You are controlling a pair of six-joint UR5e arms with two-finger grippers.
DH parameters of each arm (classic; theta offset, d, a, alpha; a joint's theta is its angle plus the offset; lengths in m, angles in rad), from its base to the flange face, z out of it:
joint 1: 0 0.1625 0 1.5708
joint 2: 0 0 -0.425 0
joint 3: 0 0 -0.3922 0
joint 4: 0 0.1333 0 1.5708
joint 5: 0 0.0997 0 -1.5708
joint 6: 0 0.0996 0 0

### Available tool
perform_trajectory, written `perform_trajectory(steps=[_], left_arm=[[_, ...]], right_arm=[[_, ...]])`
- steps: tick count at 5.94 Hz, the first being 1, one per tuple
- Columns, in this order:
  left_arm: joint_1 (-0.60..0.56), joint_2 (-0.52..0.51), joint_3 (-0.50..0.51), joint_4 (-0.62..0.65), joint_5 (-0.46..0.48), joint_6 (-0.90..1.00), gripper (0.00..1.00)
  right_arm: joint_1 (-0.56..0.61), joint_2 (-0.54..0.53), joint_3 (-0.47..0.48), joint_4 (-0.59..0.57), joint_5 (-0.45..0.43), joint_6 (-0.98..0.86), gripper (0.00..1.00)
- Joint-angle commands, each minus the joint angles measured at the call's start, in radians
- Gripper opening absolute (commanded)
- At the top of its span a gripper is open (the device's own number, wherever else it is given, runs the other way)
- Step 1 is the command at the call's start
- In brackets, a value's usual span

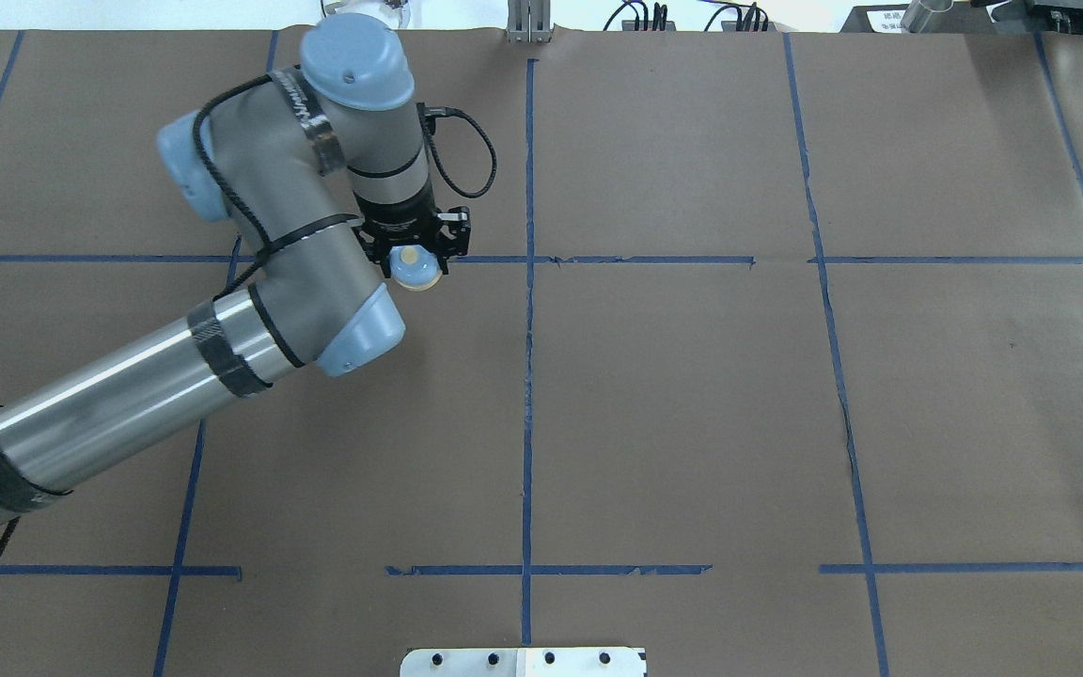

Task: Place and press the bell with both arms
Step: 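Carry the bell with the left gripper toward the grid center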

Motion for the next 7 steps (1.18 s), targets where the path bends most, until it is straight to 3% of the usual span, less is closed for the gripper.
perform_trajectory(steps=[1,2,4,5,7], left_arm=[[0.043,-0.157,0.259,-0.149,0.044,-0.088,0.02],[0.057,-0.2,0.336,-0.199,0.065,-0.108,0.02],[0.071,-0.225,0.376,-0.202,0.083,-0.109,0.05],[0.08,-0.224,0.378,-0.213,0.083,-0.109,0.18],[0.08,-0.224,0.381,-0.213,0.083,-0.115,0.83]], right_arm=[[0.0,0.0,-0.001,0.001,0.0,0.0,1.0],[0.0,0.0,-0.001,0.001,0.0,0.0,1.0],[0.0,0.0,-0.001,0.001,0.0,0.0,1.0],[0.0,0.0,-0.002,0.001,0.0,0.0,1.0],[0.0,0.0,-0.002,0.001,0.0,0.0,1.0]])
